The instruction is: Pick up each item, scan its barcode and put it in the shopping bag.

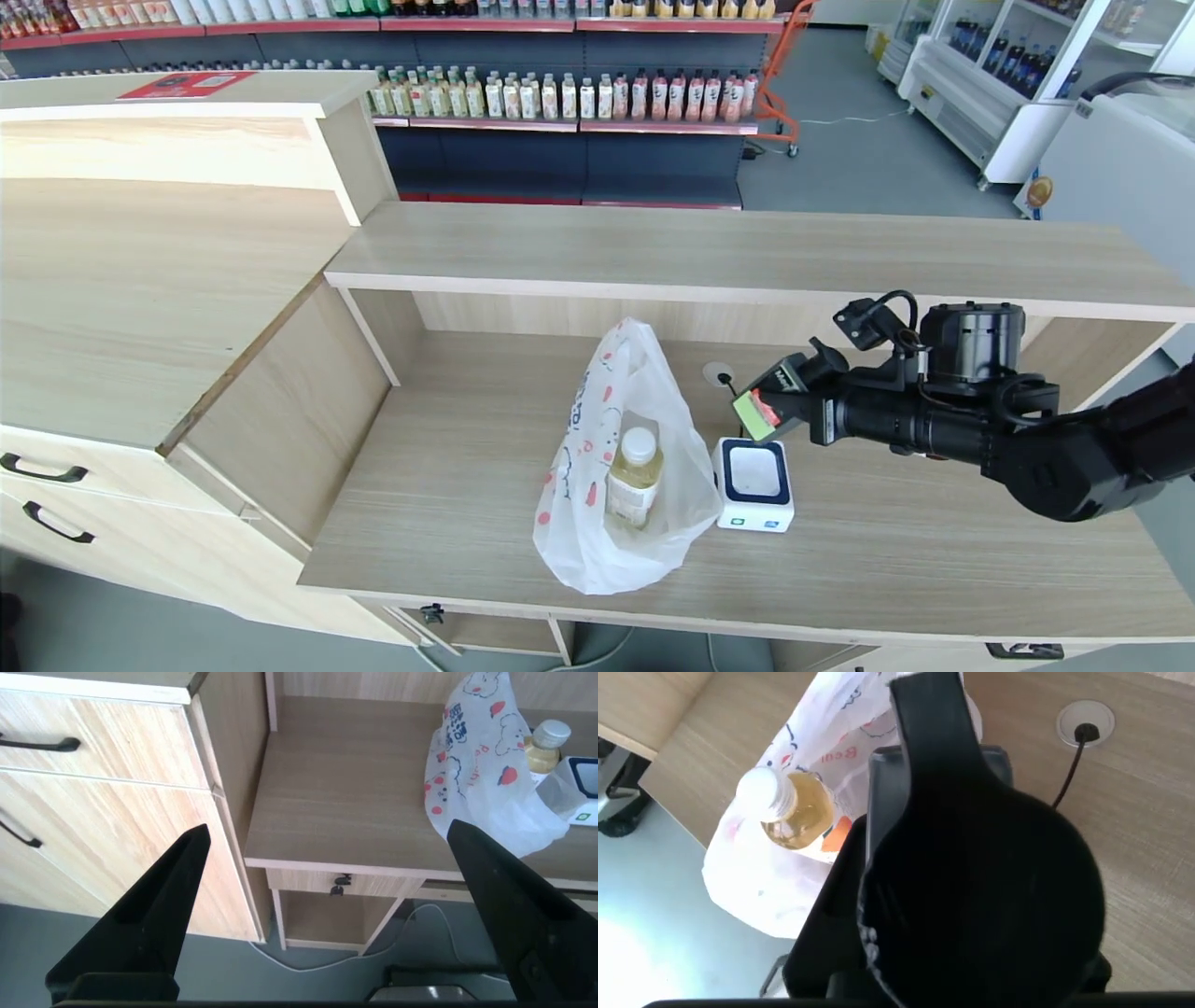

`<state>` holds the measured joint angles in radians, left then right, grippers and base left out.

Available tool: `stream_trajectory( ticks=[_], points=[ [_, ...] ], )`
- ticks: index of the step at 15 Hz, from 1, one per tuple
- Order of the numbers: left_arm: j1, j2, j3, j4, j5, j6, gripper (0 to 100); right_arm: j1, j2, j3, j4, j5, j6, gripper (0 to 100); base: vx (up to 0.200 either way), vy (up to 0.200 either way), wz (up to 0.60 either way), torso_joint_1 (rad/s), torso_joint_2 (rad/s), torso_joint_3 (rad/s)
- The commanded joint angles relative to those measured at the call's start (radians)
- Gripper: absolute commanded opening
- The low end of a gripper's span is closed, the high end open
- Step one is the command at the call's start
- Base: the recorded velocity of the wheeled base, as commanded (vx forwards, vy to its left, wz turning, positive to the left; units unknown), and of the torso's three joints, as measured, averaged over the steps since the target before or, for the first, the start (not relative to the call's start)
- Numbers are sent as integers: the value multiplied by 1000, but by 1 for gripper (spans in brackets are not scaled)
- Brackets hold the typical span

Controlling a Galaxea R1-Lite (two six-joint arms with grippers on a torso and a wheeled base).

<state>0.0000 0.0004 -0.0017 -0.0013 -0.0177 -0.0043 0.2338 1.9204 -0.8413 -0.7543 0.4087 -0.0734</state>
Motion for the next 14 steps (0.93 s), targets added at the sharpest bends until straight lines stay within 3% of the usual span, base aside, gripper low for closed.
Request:
stream_trajectory(
  ticks=[1, 5, 10, 14],
  points=[
    [0, 0, 0, 0, 1, 0, 100, 4, 54, 5, 0, -2, -37, 0, 0, 0, 0, 0, 0, 0],
    [0, 0, 0, 0, 1, 0, 100, 48, 164, -44, -94, -84, -83, 0, 0, 0, 0, 0, 0, 0],
    [0, 0, 0, 0, 1, 0, 100, 142, 371, -260, -131, -88, -152, 0, 0, 0, 0, 0, 0, 0],
    [0, 0, 0, 0, 1, 0, 100, 165, 520, -407, -125, -90, -313, 0, 0, 0, 0, 0, 0, 0]
  ],
)
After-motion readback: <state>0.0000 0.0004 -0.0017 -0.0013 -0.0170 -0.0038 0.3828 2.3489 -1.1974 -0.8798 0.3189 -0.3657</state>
